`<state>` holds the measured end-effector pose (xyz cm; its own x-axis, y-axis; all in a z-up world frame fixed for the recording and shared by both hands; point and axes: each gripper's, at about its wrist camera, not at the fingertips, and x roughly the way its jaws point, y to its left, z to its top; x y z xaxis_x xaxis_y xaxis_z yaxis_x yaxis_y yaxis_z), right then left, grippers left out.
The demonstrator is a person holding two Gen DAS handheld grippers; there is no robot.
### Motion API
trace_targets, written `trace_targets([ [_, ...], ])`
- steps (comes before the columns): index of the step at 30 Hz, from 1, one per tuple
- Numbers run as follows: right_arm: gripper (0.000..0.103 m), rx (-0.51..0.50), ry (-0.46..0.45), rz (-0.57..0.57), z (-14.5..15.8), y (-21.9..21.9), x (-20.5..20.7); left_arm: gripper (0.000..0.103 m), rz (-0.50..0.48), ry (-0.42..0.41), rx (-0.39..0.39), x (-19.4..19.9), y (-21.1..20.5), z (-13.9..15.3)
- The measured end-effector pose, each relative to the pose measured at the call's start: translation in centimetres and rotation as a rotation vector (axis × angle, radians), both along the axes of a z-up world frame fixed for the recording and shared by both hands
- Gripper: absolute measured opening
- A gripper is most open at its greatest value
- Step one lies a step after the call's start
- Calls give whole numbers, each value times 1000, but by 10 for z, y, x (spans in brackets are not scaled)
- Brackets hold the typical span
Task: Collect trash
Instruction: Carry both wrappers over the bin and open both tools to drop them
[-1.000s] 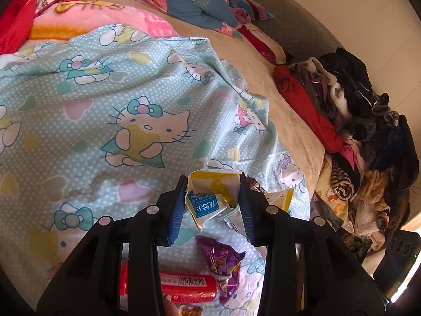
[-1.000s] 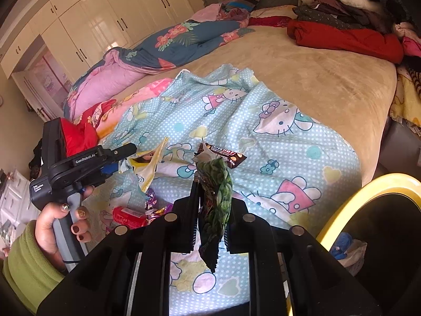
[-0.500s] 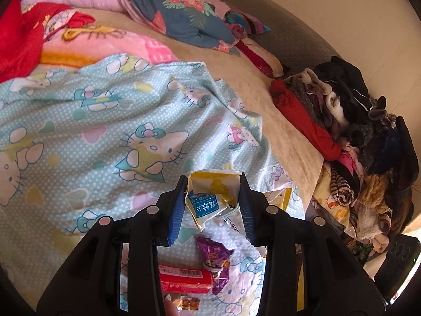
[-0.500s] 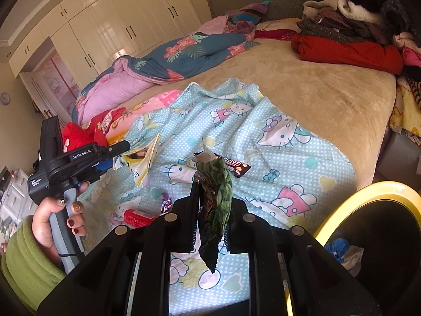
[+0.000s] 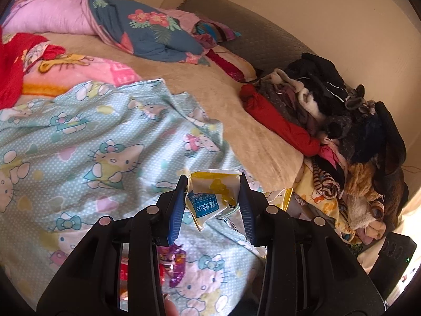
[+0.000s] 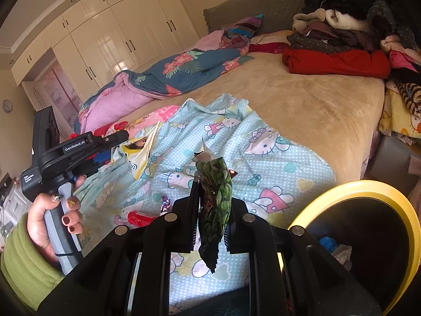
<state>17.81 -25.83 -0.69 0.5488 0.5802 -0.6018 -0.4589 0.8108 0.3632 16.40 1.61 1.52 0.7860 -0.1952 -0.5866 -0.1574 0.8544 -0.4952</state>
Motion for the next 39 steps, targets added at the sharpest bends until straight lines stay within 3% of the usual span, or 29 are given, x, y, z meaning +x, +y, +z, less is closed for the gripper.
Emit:
trace_targets([
  [17, 15, 30, -21, -95, 5, -56, -19, 30, -137, -21, 43, 4, -72, 7],
  [39, 16, 51, 17, -241, -12, -129, -27, 30, -306, -15, 103, 10, -150, 2],
])
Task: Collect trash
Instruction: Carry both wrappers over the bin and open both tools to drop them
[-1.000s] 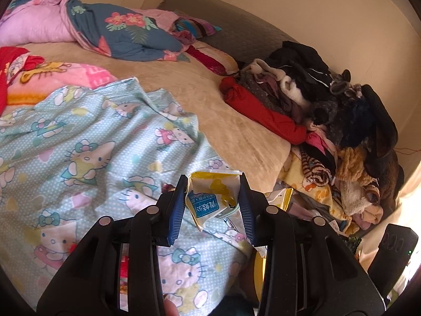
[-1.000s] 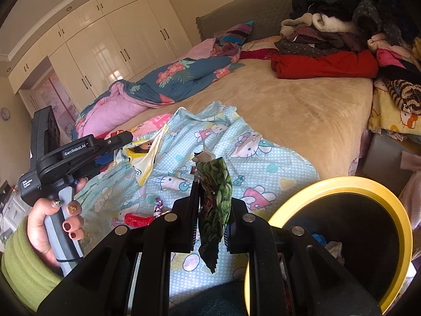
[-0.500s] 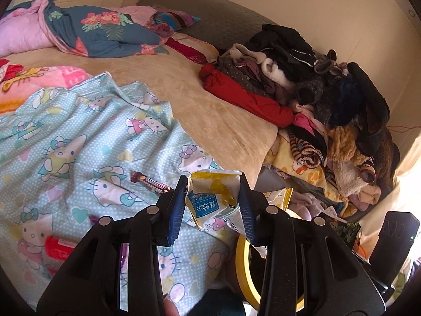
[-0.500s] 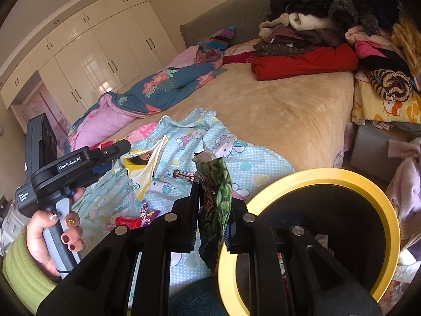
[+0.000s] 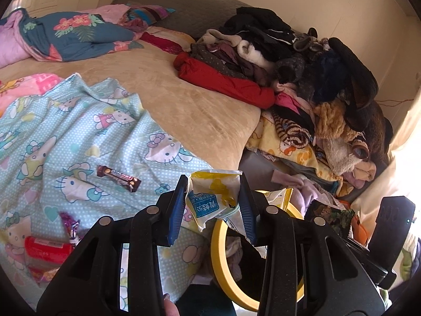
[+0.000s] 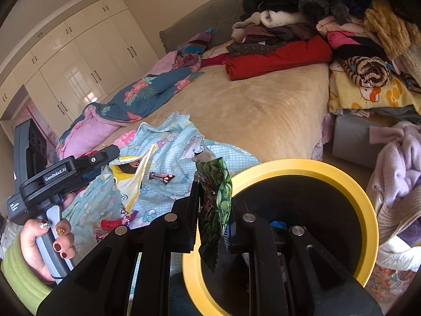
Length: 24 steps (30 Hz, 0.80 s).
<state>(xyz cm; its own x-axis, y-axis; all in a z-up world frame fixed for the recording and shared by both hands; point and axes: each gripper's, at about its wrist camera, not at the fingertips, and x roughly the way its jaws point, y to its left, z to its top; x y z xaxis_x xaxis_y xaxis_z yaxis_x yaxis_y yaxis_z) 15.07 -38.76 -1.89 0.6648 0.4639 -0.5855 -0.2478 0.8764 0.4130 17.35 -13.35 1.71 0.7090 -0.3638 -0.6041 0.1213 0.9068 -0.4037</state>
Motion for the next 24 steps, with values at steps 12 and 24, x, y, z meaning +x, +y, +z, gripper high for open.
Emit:
trace_targets([
  [12, 17, 22, 19, -100, -12, -46, -4, 30, -90, 19, 37, -4, -41, -8],
  [24, 17, 45, 49, -169, -24, -80, -6, 30, -196, 39, 116, -11, -89, -26],
])
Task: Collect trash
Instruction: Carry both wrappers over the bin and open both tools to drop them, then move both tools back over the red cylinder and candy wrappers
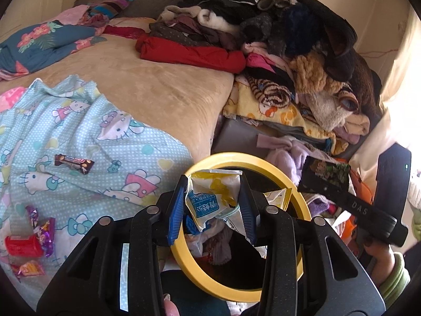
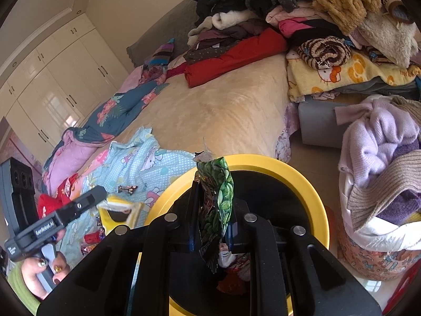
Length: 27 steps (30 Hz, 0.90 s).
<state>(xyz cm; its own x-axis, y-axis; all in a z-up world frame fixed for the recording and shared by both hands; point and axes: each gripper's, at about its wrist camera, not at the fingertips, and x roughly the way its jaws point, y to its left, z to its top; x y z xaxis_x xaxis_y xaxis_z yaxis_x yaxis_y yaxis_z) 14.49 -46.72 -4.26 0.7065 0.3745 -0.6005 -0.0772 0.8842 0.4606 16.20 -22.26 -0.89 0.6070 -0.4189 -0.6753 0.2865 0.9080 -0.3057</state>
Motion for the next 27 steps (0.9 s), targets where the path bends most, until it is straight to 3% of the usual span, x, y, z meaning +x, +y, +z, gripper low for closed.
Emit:
trace_targets([
  [15, 18, 10, 61, 5, -17, -7, 5, 31, -128, 80, 64, -10, -41, -41],
  [18, 30, 20, 86, 10, -22, -6, 7, 33, -141, 98, 78, -7, -44, -47],
  [19, 41, 23, 93, 7, -24, -6, 7, 37, -138, 101, 78, -7, -44, -49],
  [21, 54, 31, 103, 1, -25, -7, 7, 56, -122, 101, 81, -6, -40, -49],
  [22, 57, 35, 107, -3, -26, -8, 7, 68, -109, 96, 73, -6, -36, -47],
  [25, 62, 44, 118, -14, -28, -10, 8, 89, -73, 80, 62, -4, -27, -42],
  [27, 66, 41, 118, -23, -28, -11, 7, 92, -53, 70, 52, -3, -21, -38],
])
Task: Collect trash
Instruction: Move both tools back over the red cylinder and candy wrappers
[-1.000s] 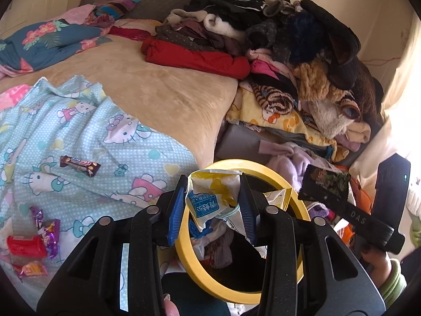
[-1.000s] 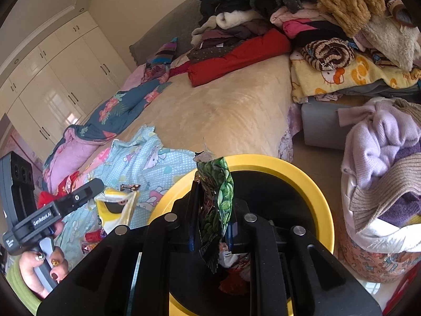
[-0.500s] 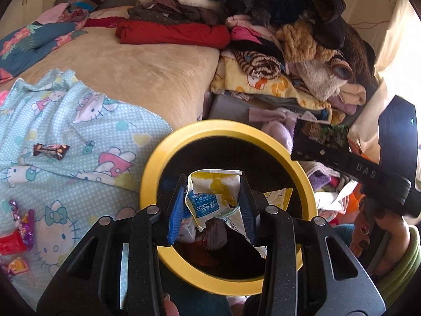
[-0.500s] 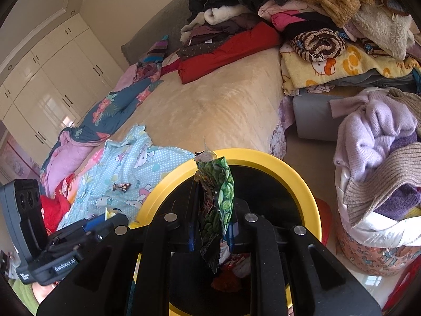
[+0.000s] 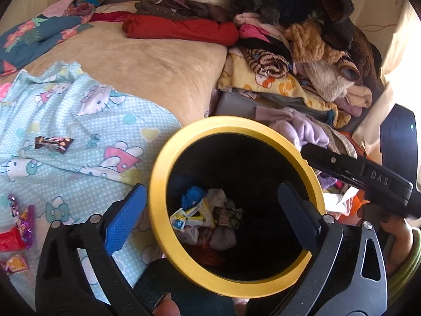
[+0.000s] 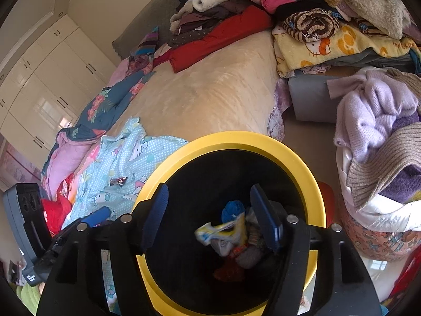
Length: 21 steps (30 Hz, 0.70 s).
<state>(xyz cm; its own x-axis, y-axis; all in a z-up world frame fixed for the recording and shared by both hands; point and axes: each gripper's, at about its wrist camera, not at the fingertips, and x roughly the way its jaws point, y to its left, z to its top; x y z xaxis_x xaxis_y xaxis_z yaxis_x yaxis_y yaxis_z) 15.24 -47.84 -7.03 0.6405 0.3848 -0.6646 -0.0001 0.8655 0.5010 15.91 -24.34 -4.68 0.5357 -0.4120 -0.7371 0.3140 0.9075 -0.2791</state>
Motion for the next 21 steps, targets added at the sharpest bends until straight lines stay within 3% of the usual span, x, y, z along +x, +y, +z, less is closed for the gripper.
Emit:
trace_targets([
  [21, 87, -108, -185, 43, 49, 55, -20, 92, 160, -149, -28, -13, 66, 44],
])
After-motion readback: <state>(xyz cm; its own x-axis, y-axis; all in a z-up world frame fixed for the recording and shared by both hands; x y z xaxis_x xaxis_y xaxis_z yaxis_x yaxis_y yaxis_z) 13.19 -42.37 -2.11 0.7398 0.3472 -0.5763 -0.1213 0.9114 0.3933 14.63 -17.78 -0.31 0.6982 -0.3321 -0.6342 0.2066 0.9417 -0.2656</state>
